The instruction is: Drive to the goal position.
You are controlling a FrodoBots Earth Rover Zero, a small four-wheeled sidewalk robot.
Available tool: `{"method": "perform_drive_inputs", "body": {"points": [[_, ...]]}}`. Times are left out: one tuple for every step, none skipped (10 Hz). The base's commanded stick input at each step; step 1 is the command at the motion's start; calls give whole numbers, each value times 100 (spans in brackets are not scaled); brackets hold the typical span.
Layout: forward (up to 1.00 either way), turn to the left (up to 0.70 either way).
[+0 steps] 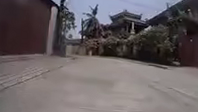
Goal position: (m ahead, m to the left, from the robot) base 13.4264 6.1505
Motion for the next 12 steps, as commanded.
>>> {"method": "perform_drive_inputs", "body": {"points": [[100, 0], [100, 0], [100, 0], [100, 0], [100, 0], [100, 0], [100, 0], [100, 0], [100, -2], [100, -11], [100, -37], [100, -40]]}}
